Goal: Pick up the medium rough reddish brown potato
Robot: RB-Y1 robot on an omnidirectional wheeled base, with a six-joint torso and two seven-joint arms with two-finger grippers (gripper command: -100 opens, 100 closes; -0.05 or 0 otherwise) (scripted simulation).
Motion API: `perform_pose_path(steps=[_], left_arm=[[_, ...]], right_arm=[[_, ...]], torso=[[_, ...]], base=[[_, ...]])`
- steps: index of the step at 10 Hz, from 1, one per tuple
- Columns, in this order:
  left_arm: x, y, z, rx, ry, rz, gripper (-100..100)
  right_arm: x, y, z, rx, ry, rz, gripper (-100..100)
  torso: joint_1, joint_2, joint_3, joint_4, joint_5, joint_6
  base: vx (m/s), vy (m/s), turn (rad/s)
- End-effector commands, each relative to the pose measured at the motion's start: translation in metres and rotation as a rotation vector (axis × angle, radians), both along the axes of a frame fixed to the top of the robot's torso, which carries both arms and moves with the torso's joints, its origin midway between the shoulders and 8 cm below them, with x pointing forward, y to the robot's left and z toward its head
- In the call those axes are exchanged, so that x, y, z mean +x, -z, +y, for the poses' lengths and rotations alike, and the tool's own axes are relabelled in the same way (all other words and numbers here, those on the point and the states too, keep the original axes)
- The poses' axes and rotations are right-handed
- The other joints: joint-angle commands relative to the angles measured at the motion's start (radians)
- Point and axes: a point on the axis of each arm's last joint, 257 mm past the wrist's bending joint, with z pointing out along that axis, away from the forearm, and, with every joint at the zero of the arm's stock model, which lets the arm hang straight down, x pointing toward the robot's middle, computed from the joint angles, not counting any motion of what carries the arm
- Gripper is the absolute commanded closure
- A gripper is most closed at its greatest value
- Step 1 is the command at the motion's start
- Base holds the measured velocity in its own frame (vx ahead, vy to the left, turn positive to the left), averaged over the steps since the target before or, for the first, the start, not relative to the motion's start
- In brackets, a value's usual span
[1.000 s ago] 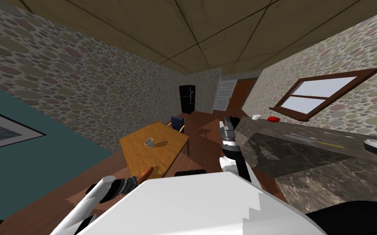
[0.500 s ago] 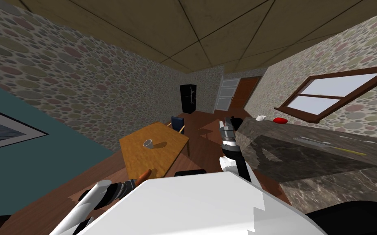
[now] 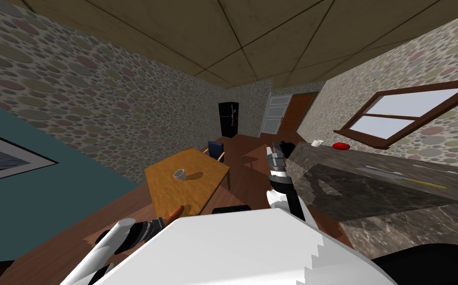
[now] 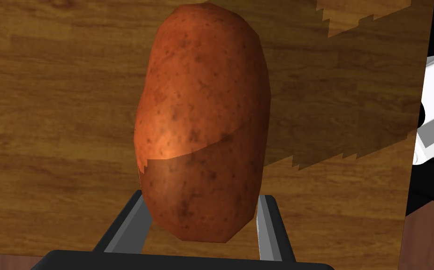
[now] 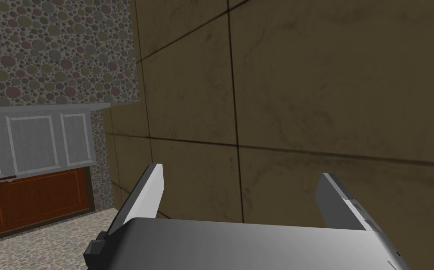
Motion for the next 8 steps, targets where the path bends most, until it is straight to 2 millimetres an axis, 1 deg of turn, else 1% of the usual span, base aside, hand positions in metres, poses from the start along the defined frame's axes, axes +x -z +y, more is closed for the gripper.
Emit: perform_pose_path(steps=[1, 2, 3, 4, 5, 6, 7, 8], left_arm=[[0.000, 0.000, 0.000, 0.000, 0.000, 0.000, 0], [0.015, 0.000, -0.003, 0.004, -0.008, 0.002, 100], [0.015, 0.000, -0.003, 0.002, -0.014, 0.003, 100], [0.031, -0.002, -0.007, 0.013, 0.002, -0.003, 100], [0.031, -0.002, -0.007, 0.004, -0.033, 0.007, 100], [0.046, -0.003, -0.011, 0.011, -0.028, 0.002, 100], [0.046, -0.003, -0.011, 0.005, -0.053, 0.010, 100], [0.062, -0.005, -0.015, 0.014, -0.042, 0.003, 100]], right_arm=[[0.000, 0.000, 0.000, 0.000, 0.000, 0.000, 0], [0.000, 0.000, 0.000, 0.000, 0.000, 0.000, 0], [0.000, 0.000, 0.000, 0.000, 0.000, 0.000, 0], [0.000, 0.000, 0.000, 0.000, 0.000, 0.000, 0], [0.000, 0.000, 0.000, 0.000, 0.000, 0.000, 0], [0.000, 0.000, 0.000, 0.000, 0.000, 0.000, 0], [0.000, 0.000, 0.000, 0.000, 0.000, 0.000, 0], [0.000, 0.000, 0.000, 0.000, 0.000, 0.000, 0]], torso=[[0.000, 0.000, 0.000, 0.000, 0.000, 0.000], [0.000, 0.000, 0.000, 0.000, 0.000, 0.000], [0.003, 0.004, 0.002, 0.001, 0.000, 0.002], [0.004, 0.006, 0.004, 0.001, 0.001, 0.000], [0.004, 0.010, 0.006, 0.002, 0.001, 0.001], [0.004, 0.009, 0.005, 0.002, 0.001, 0.000], [0.005, 0.009, 0.005, 0.002, 0.001, 0.001], [0.004, 0.008, 0.005, 0.002, 0.001, 0.000]], base=[[0.000, 0.000, 0.000], [-0.087, 0.050, -0.139], [-0.117, 0.066, -0.109], [-0.174, 0.071, -0.118], [-0.136, 0.062, -0.067], [-0.141, 0.066, -0.117], [-0.110, 0.056, -0.089], [-0.132, 0.065, -0.126]])
